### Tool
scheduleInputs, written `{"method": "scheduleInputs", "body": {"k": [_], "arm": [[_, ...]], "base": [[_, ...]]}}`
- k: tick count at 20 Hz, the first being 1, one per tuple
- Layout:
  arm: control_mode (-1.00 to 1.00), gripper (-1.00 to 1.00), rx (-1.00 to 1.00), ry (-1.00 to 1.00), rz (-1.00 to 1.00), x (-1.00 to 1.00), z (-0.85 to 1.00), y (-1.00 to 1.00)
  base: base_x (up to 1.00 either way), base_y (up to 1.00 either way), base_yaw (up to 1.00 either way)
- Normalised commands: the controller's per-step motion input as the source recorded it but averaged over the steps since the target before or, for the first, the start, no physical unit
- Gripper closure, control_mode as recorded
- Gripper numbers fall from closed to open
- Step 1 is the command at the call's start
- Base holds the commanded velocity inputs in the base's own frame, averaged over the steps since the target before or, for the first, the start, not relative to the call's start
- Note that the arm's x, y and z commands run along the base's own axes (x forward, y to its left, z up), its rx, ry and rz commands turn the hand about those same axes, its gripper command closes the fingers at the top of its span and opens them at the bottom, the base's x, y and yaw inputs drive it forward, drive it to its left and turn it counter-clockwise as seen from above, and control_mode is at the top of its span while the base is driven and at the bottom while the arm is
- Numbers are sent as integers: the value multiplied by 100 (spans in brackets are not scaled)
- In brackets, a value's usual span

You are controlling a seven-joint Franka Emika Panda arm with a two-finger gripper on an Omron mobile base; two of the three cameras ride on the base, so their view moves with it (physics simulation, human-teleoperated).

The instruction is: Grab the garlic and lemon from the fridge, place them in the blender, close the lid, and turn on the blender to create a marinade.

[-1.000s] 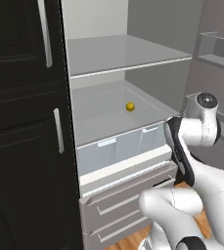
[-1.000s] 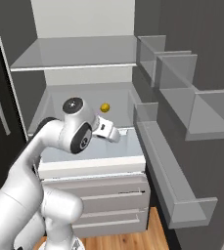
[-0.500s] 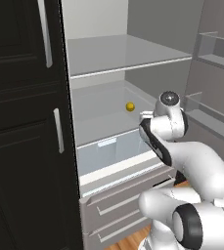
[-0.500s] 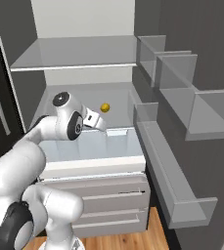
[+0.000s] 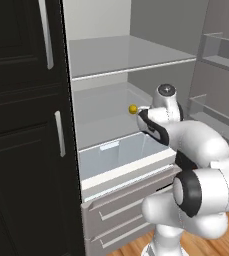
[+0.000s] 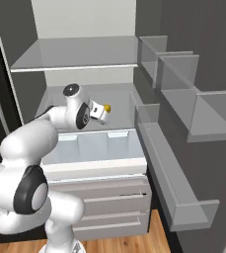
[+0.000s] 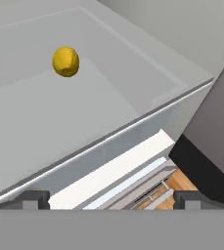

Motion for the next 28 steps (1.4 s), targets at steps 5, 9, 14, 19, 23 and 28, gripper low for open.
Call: {"method": "scheduleInputs", "body": {"k": [5,9,14,19,23,28], "arm": [[-100,-100,0,0,5,38,0,15],[-100,-100,0,0,3,53,0,17],[-100,-100,0,0,3,53,0,26],[-100,-100,0,0,3,38,-3,3],[-100,-100,1,1,2,25,-11,-8],[-100,-100,0,4,2,35,-21,0]], "base": [[0,0,0],[0,0,0],[0,0,0],[0,0,0],[0,0,0],[0,0,0]]}}
